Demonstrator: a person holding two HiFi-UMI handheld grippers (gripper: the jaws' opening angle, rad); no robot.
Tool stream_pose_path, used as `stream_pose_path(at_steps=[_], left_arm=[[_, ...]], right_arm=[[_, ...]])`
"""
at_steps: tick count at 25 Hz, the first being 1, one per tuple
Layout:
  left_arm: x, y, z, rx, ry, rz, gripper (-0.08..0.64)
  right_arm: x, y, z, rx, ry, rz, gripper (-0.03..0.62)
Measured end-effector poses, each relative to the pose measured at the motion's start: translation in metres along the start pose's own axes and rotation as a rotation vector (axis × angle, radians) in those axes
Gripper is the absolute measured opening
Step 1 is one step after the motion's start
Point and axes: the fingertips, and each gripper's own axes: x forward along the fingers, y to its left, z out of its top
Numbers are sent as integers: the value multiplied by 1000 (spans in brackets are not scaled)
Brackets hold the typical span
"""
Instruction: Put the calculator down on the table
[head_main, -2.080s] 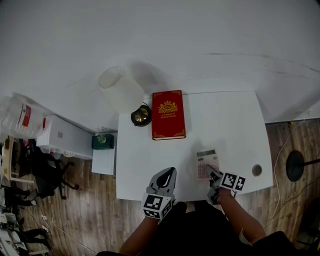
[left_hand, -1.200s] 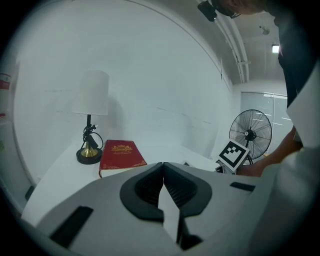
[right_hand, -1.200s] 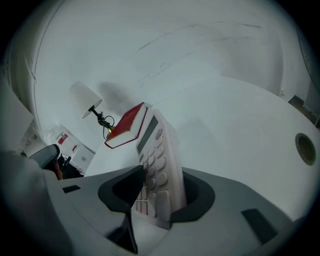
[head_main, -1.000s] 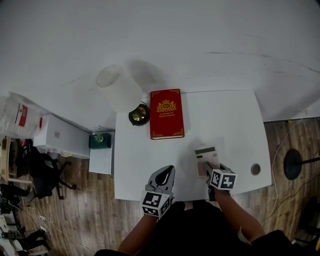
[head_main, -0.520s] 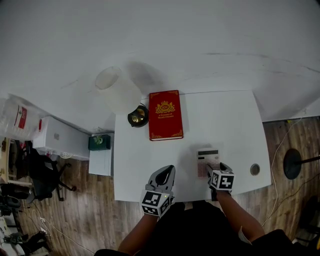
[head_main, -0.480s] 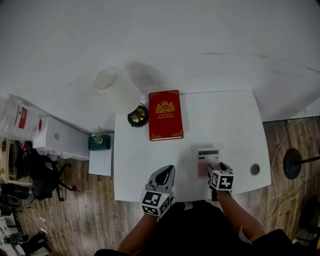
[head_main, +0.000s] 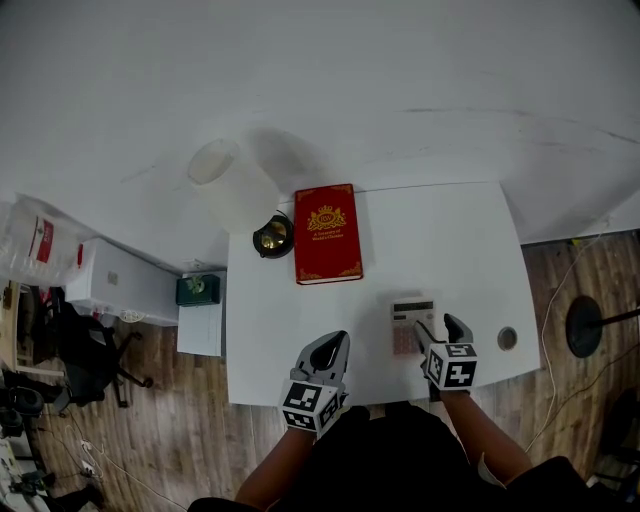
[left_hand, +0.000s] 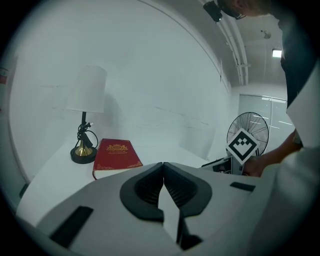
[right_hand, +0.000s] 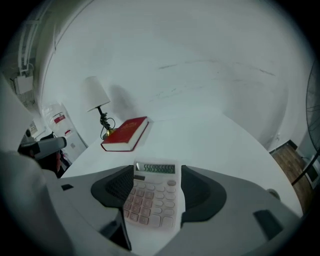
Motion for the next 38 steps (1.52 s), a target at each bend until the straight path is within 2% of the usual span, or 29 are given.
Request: stream_pose_path(at_steps=[4, 8, 11, 14, 20, 25, 28, 33, 38], left_arm=[[1, -4, 7, -20, -13, -11, 20], [4, -8, 13, -24, -24, -12, 20], [5, -13, 19, -18, -34, -20, 20], [7, -20, 24, -1, -35, -40, 20], [11, -24, 40, 16, -66, -50, 20], [12, -26, 54, 19, -77, -54, 20], [12, -28, 61, 25, -99, -64, 20], [13, -33, 81, 34, -148, -73, 20], [15, -36, 81, 45, -148, -77, 20]], right_arm=[[-16, 11, 28, -30, -74, 29, 297], [-29, 20, 51, 5, -132, 69, 291], [-40, 25, 66, -6, -174, 83, 274], [-50, 27, 79, -32, -220, 86, 231], [-65, 33, 98, -23, -282, 138, 131], [-75, 34, 108, -71, -324, 121, 62], [-80, 34, 111, -68, -335, 119, 18], [-85, 32, 118, -100, -361, 111, 18], [-91, 31, 123, -128, -382, 106, 17]])
